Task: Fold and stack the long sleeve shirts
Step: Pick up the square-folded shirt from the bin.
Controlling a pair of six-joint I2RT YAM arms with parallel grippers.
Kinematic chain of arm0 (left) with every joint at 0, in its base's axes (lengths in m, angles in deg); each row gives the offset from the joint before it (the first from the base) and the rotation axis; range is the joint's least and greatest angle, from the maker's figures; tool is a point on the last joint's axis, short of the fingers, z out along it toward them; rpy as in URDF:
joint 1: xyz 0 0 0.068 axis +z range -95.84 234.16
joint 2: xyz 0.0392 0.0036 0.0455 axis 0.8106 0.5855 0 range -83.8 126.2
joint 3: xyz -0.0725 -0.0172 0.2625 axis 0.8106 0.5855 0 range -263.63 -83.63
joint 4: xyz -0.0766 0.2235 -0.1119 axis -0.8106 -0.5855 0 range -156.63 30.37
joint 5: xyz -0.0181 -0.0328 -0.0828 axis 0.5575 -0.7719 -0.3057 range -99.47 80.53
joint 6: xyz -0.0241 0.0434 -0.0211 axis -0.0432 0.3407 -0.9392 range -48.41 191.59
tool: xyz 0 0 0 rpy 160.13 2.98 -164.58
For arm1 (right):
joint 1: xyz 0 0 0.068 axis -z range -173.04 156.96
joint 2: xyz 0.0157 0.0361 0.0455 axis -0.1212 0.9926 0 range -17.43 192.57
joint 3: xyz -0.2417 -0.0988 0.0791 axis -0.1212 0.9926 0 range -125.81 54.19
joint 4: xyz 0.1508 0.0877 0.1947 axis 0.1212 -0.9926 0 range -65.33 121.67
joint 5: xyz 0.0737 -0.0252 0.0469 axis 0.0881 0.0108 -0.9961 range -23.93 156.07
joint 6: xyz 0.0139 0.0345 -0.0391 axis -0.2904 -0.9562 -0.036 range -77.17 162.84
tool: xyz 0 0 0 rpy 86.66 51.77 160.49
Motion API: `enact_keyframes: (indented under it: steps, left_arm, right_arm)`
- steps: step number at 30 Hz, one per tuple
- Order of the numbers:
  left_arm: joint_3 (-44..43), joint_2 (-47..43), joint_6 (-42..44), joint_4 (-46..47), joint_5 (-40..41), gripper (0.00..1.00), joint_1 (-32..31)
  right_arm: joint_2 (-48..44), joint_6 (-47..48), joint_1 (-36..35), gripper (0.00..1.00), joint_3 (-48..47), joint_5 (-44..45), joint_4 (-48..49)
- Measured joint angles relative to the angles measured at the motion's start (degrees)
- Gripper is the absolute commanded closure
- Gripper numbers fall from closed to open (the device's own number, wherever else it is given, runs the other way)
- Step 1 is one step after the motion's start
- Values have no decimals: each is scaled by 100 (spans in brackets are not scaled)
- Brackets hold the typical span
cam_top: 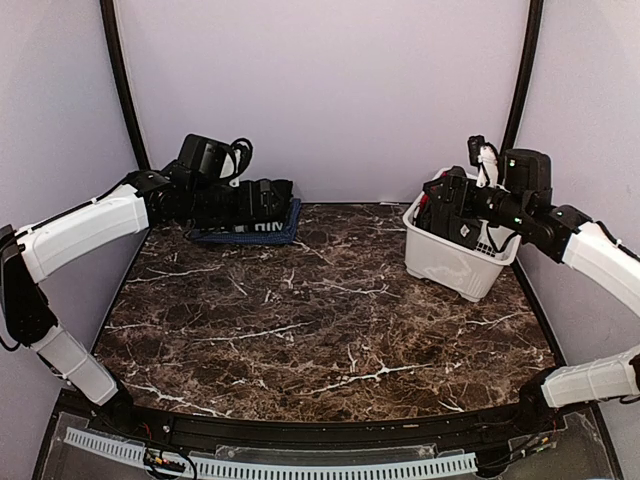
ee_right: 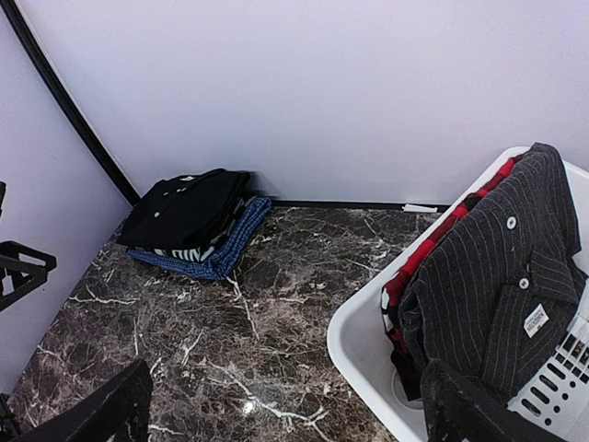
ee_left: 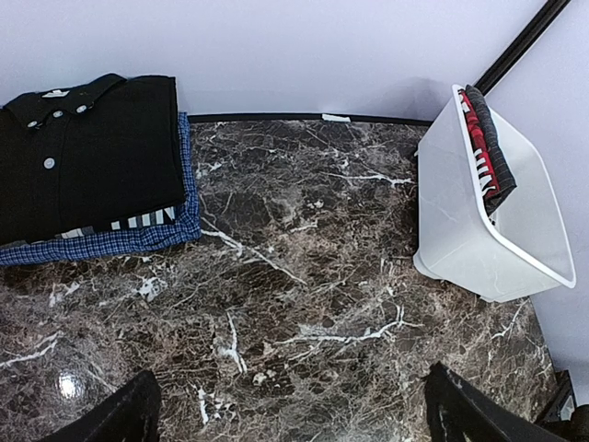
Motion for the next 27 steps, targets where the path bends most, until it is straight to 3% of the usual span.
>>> enact_keyframes:
  steps: [18, 23, 27]
  left_arm:
    - [0, -31, 20, -9, 68, 1, 0]
    - [0, -33, 44, -52, 61, 1, 0]
    - [0, -35, 61, -83, 50, 1, 0]
  right_arm:
    - [468, 101, 74, 1, -293, 1196, 101]
    - [973, 192, 522, 2, -422, 1167, 118]
    - [1349, 205, 986, 8, -433, 916, 160]
